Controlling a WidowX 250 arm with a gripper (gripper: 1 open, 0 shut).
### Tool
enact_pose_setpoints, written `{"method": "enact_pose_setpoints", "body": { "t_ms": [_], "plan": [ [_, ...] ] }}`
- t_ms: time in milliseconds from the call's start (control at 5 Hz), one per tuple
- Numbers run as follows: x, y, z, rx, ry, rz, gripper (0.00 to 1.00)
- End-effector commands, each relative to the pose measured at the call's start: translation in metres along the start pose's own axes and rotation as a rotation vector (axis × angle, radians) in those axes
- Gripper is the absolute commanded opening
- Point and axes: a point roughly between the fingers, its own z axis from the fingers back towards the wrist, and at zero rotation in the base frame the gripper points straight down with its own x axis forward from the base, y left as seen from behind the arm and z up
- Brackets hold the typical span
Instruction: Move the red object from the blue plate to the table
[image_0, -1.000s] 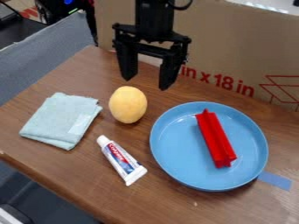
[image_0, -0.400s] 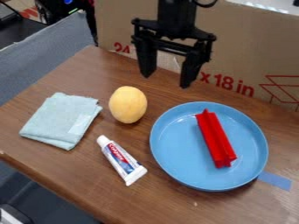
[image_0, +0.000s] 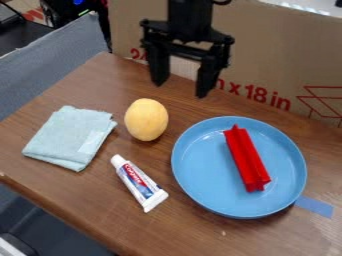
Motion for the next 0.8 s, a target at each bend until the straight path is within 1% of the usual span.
{"method": "enact_pose_setpoints", "body": {
  "t_ms": [0,200,400,600],
  "plan": [
    [0.01,0.004,0.021,0.004,-0.041,-0.011,1.0],
    [0.02,-0.004,0.013,0.004,-0.054,-0.028,1.0],
    [0.017,0.0,0.007,0.001,-0.076,-0.038,1.0],
    [0.015,0.004,0.0,-0.007,-0.073,-0.017,1.0]
  ]
}}
